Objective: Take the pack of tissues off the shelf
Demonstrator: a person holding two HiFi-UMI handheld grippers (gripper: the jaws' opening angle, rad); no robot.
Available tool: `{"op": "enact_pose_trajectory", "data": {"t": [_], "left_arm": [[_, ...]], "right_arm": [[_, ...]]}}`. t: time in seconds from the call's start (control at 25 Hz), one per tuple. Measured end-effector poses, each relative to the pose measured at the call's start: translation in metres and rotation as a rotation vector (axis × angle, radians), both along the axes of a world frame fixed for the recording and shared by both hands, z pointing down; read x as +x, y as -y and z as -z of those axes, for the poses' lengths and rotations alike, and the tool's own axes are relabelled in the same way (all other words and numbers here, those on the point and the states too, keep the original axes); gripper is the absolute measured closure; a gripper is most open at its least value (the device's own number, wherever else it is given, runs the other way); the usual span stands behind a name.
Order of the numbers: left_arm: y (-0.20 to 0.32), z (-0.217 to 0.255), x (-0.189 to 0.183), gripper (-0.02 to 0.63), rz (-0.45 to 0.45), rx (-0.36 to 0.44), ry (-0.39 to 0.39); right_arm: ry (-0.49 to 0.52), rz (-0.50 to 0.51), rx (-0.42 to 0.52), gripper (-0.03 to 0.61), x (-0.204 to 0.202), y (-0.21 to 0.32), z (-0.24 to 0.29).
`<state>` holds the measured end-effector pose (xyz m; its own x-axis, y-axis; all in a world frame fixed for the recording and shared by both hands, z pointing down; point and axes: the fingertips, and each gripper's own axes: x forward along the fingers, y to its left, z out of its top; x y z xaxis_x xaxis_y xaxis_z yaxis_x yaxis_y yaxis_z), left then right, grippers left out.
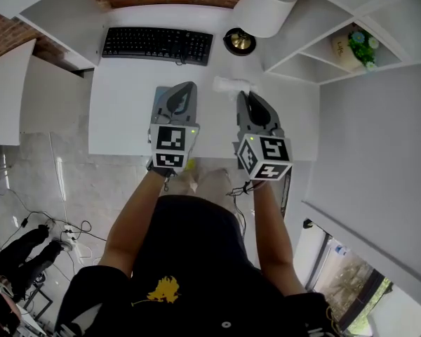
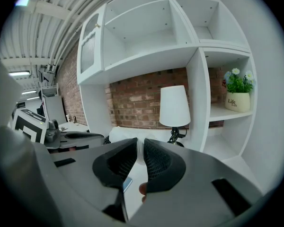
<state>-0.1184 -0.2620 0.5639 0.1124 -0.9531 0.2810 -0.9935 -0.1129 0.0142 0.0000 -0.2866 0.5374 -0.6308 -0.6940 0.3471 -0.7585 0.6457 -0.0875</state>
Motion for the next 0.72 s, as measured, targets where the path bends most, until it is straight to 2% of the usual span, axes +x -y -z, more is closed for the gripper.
{"op": "enact_pose_trajectory", "data": {"t": [0.32,0.72], "left_arm": [[-0.007,-0.04,0.003,0.597,0.019,-0.033,-0.04],[-0.015,-0.106,0.007,0.597,0.023,-0.148,-0.036]], "right_arm": [[-0.042,-0.018,-0.061,0.534,-0.001,-0.01,-0.056],[-0.089,-0.059,-0.142,0.534,0.009,-0.015,-0.117]]}}
